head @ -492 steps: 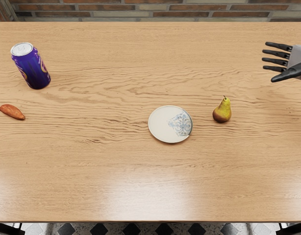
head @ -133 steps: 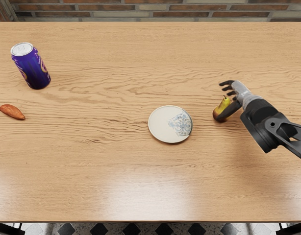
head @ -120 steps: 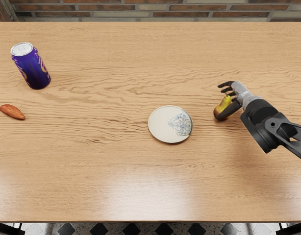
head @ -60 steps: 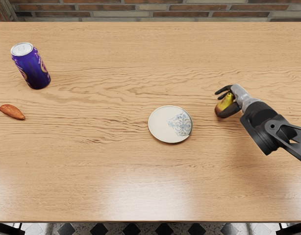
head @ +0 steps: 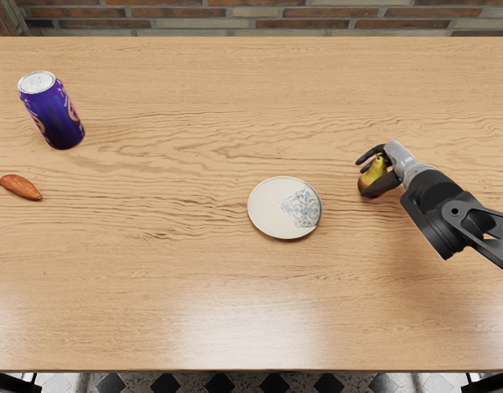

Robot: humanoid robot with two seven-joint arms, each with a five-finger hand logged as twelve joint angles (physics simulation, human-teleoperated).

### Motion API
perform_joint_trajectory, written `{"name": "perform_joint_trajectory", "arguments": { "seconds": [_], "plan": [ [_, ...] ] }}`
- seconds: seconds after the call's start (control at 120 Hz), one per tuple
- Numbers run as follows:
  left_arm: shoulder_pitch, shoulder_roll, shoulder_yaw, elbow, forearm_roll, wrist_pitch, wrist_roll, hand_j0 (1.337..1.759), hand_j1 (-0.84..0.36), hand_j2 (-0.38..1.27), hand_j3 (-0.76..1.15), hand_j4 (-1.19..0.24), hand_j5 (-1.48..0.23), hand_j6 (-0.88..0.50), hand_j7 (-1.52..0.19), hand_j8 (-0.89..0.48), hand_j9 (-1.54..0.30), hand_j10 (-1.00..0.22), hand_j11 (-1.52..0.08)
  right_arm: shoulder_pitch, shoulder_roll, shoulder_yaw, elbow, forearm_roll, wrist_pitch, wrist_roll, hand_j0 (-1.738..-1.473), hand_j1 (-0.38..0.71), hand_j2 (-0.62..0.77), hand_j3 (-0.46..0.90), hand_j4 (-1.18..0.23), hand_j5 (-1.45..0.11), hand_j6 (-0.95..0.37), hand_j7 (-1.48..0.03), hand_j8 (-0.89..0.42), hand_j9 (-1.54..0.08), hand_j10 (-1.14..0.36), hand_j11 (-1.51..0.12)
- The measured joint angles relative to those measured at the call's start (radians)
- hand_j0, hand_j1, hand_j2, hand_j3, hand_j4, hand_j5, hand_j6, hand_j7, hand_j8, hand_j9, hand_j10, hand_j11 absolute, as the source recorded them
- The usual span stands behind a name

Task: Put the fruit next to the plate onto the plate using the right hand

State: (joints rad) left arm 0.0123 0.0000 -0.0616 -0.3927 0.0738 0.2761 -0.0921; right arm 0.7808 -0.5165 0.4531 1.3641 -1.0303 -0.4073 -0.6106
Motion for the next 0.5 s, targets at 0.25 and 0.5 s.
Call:
{"name": "perform_joint_trajectory", "arguments": {
  "seconds": [0.25,0.5],
  "plan": [
    [0.000,0.000,0.000,0.000,0.000,0.000,0.000,1.658,0.35,0.00,0.00,0.00,0.00,0.00,0.00,0.00,0.00,0.00,0.00,0.015,0.000,0.005,0.000,0.007,0.000,0.000,-1.656,0.27,0.21,0.00,-0.63,-0.83,-0.61,-0.83,-0.38,-0.83,-0.44,-0.84],
    [0.000,0.000,0.000,0.000,0.000,0.000,0.000,1.658,0.35,0.00,0.00,0.00,0.00,0.00,0.00,0.00,0.00,0.00,0.00,0.081,-0.002,0.014,0.001,0.071,0.056,0.000,-1.656,0.27,0.23,0.00,-0.63,-0.85,-0.63,-0.83,-0.39,-0.84,-0.45,-0.84]
  ]
}}
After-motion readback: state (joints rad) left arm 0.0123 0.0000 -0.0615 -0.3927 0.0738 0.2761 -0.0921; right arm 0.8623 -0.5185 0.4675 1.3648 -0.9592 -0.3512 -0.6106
